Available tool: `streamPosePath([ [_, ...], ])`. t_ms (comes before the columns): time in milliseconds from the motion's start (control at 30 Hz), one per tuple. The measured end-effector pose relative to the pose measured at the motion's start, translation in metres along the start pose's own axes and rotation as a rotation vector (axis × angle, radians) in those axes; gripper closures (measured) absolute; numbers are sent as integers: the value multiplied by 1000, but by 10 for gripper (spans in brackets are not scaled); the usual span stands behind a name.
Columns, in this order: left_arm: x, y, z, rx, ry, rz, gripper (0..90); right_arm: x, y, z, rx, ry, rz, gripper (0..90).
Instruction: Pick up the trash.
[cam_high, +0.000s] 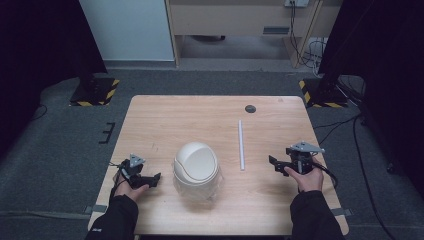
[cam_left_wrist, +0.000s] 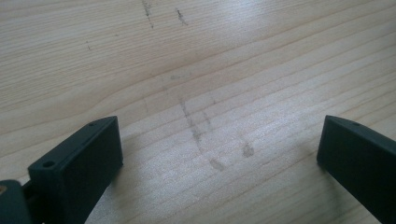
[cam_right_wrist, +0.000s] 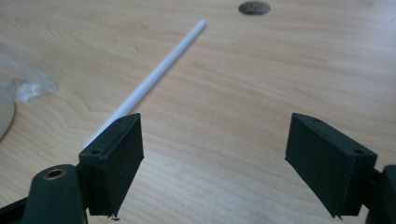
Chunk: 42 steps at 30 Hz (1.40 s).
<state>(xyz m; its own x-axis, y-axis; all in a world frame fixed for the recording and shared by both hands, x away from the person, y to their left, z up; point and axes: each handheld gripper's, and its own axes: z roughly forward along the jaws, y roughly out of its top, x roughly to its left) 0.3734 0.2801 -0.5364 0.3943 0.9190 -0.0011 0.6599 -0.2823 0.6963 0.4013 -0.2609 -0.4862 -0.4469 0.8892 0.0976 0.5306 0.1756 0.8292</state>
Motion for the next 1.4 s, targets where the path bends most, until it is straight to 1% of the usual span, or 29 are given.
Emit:
streamPosePath([
  [67, 0, 0, 0, 0, 0, 0, 0, 2, 5, -4, -22, 1, 7, 184],
  [100, 0, 0, 0, 0, 0, 0, 0, 2, 5, -4, -22, 1, 7, 184],
  [133, 0, 0, 0, 0, 0, 0, 0, 4, 10, -8, -45, 9, 6, 170],
  [200, 0, 0, 0, 0, 0, 0, 0, 6, 15, -12, -62, 22, 8, 159],
  [233, 0, 0, 0, 0, 0, 0, 0, 6, 18, -15, -81, 24, 3, 159],
  [567, 0, 0, 0, 0, 0, 0, 0, 16, 42, -36, -185, 49, -7, 141],
  [600, 0, 0, 0, 0, 0, 0, 0, 16, 42, -36, -185, 49, -7, 141],
  [633, 0, 0, 0, 0, 0, 0, 0, 20, 47, -40, -198, 57, -15, 139],
  [733, 0, 0, 0, 0, 0, 0, 0, 25, 52, -44, -211, 70, -21, 136],
  [833, 0, 0, 0, 0, 0, 0, 0, 29, 57, -48, -220, 74, -38, 135],
  [1000, 0, 0, 0, 0, 0, 0, 0, 37, 67, -54, -250, 93, -57, 134],
  [1233, 0, 0, 0, 0, 0, 0, 0, 54, 80, -59, -277, 124, -93, 131],
  [1400, 0, 0, 0, 0, 0, 0, 0, 68, 89, -60, -298, 157, -113, 132],
])
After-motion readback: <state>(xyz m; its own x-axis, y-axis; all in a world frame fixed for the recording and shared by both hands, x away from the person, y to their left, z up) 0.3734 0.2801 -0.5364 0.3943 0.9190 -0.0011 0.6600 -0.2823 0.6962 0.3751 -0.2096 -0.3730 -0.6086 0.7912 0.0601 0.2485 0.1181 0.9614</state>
